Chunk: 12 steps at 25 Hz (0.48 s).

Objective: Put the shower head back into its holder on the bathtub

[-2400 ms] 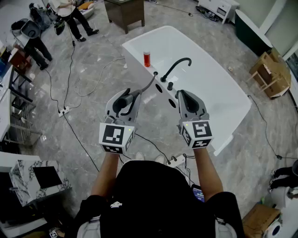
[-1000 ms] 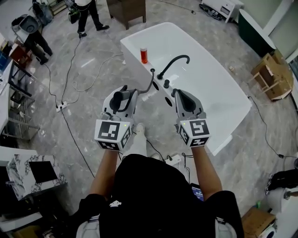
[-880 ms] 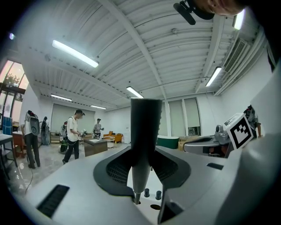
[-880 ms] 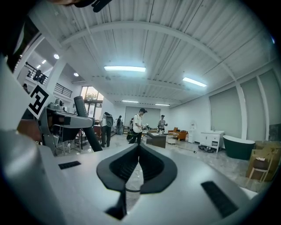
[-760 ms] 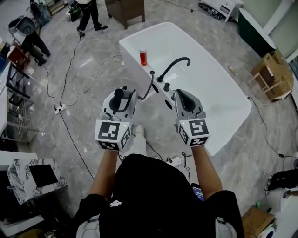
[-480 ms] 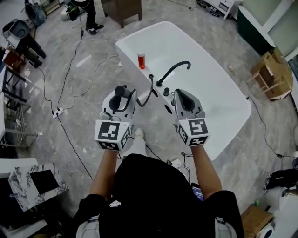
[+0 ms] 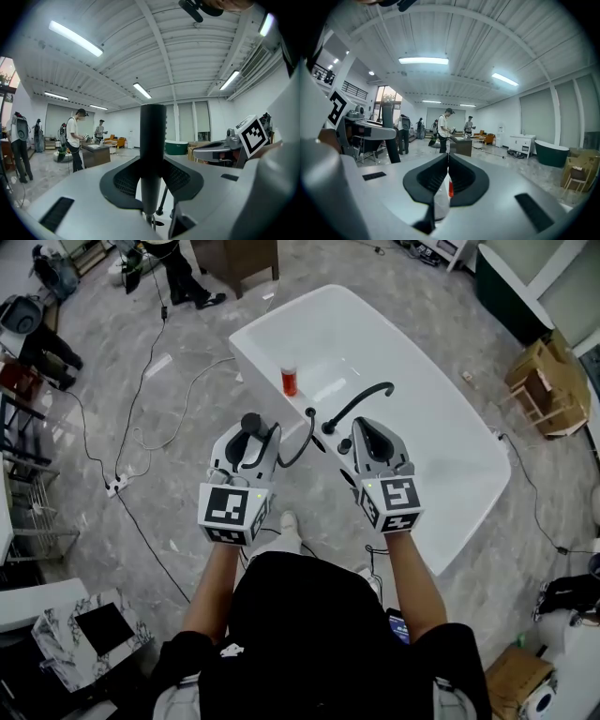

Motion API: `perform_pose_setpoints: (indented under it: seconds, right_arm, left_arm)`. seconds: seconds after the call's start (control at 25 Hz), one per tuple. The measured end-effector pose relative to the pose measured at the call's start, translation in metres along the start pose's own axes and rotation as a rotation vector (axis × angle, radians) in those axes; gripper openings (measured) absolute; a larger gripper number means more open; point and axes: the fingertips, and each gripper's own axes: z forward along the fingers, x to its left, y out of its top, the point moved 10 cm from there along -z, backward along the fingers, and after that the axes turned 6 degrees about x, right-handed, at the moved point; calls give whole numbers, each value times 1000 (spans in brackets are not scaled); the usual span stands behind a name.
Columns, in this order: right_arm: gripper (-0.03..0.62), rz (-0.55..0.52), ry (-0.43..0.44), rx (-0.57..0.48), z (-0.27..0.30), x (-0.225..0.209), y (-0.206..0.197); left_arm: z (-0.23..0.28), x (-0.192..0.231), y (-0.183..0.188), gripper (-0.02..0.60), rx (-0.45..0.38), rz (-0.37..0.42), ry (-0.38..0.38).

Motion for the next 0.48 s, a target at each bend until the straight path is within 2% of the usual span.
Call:
perform_pose_setpoints:
  seconds: [0.2, 0.48]
  right_arm:
    - [23, -1, -36, 10, 36, -2, 10]
    - [23, 13, -76, 30, 75, -10, 10]
  left_arm:
    - [33, 34, 3, 144, 5, -9, -43]
    - [72, 60, 6, 144, 11, 0, -101]
